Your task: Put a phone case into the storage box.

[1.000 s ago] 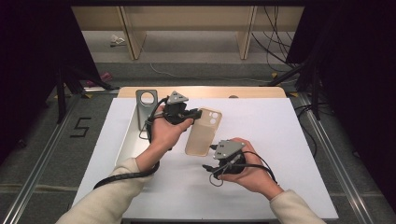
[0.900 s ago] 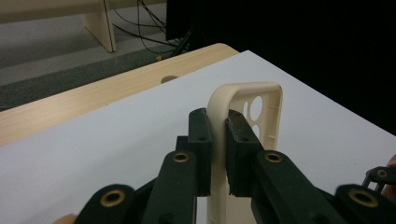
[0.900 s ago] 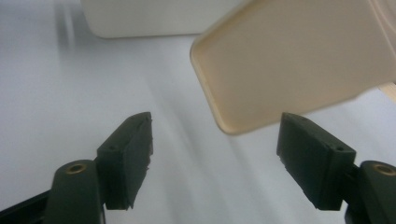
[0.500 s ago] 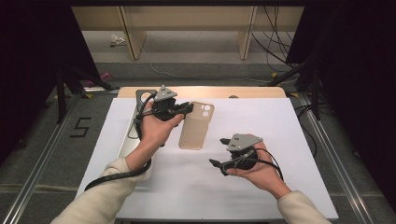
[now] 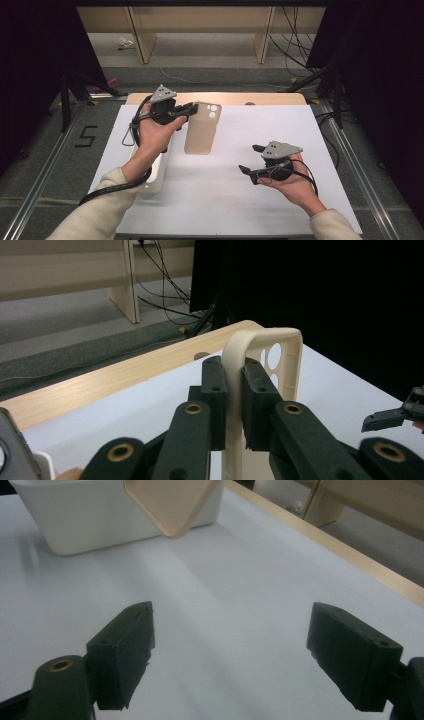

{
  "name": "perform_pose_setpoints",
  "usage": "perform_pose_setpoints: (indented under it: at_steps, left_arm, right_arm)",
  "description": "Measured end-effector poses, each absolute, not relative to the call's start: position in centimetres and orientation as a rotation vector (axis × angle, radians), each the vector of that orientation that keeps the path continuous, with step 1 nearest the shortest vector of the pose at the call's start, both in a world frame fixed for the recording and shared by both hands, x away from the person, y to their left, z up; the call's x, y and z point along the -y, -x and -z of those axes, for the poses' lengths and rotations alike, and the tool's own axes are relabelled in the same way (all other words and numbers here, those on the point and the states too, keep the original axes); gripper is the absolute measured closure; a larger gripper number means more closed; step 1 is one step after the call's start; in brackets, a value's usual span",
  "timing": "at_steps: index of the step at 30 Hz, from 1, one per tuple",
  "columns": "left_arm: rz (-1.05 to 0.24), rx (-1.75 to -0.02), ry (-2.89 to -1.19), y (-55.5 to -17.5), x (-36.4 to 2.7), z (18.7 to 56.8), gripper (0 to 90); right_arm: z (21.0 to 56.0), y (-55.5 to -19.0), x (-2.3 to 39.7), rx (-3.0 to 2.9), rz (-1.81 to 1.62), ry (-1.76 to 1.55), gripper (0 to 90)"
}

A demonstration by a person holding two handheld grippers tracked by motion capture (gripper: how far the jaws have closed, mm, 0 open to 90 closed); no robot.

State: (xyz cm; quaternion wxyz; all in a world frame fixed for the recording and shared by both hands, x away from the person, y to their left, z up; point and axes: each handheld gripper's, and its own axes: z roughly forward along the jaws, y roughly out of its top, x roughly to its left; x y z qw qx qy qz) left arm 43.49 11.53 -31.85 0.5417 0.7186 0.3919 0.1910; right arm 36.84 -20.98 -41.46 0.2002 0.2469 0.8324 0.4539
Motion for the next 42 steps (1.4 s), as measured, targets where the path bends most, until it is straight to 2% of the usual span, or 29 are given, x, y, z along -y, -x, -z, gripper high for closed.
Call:
perform_pose_setpoints:
  at_steps: [17,42]
  left_arm:
    - [-0.475,-0.943,-1.669,-43.4,-14.1,30.5,82.0]
    - [-0.492,-0.957,-1.642,-44.1,-17.6,29.9,82.0]
  right_arm:
    - [41.6,-36.6,23.4,-2.278,-1.256,-0.762,19.6]
    - [41.8,-36.3,24.6,-2.261,-1.266,-0.81,19.8]
